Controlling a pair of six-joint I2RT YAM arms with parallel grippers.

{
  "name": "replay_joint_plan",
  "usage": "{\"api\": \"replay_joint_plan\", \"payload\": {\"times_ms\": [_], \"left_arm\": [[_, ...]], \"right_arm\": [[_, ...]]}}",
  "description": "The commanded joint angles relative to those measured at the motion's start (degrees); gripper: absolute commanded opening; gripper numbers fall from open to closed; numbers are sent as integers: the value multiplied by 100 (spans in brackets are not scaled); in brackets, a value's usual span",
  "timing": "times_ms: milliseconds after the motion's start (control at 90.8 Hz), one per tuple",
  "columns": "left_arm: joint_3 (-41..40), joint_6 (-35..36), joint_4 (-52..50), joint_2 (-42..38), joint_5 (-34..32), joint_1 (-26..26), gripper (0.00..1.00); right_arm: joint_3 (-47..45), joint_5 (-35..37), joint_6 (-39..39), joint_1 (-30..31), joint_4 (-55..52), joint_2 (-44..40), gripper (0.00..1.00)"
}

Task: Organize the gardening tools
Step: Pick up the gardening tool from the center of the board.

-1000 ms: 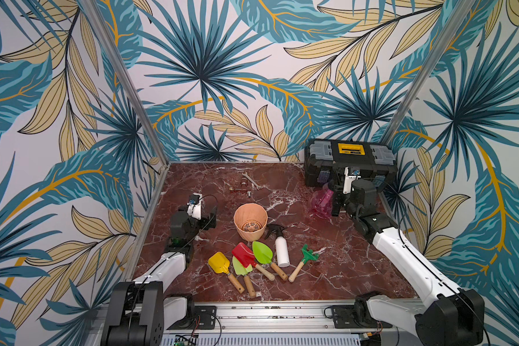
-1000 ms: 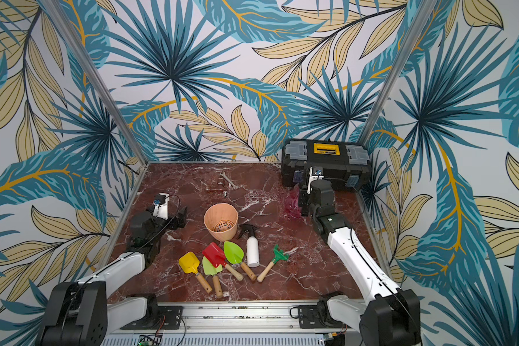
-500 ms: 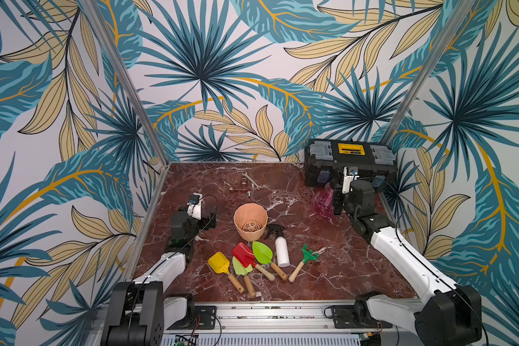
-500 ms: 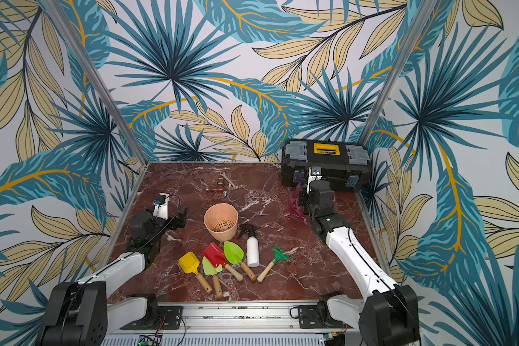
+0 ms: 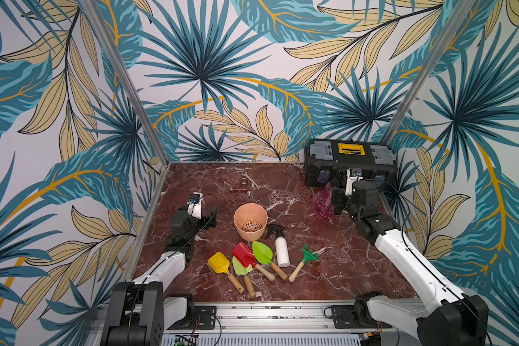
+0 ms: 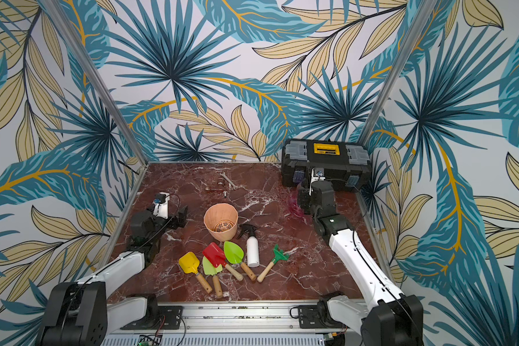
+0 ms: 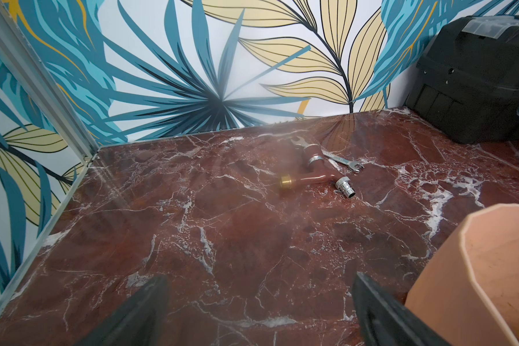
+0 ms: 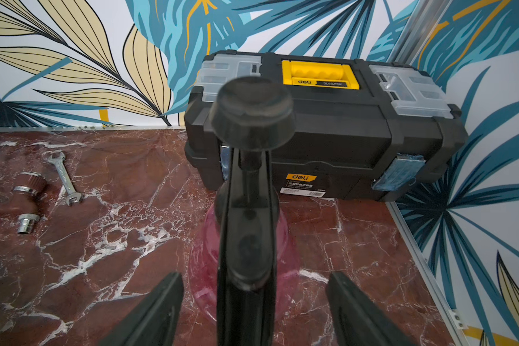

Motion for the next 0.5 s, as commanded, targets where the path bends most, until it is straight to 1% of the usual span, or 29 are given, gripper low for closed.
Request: {"api": "replay_joint_plan", "payload": {"times_ms": [0,66,165,286,385,485], "left_arm": [[248,-98,-311,-207,144,-18,100],[311,-169,-362,-274,171,-16,100],[449,-282,-452,-350,320,-25,100],[746,-317,-934,-443,332,-127,100],[904,-333,-1163,-543,328,-241,100],[1065,-432,-1406,-659,375,-307,100]], "right_arm": [[344,0,154,2,-686,-187,82],[509,-228,99,1,-969,-293,82],[742,-821,-93,35,-1325,-463,82],[1069,-1411,-162,133,-1787,-549,82],[1204,-2213,-150,222,-1987,-544,81],[1229,-3194,-138,377,-2087,-457,80]]}}
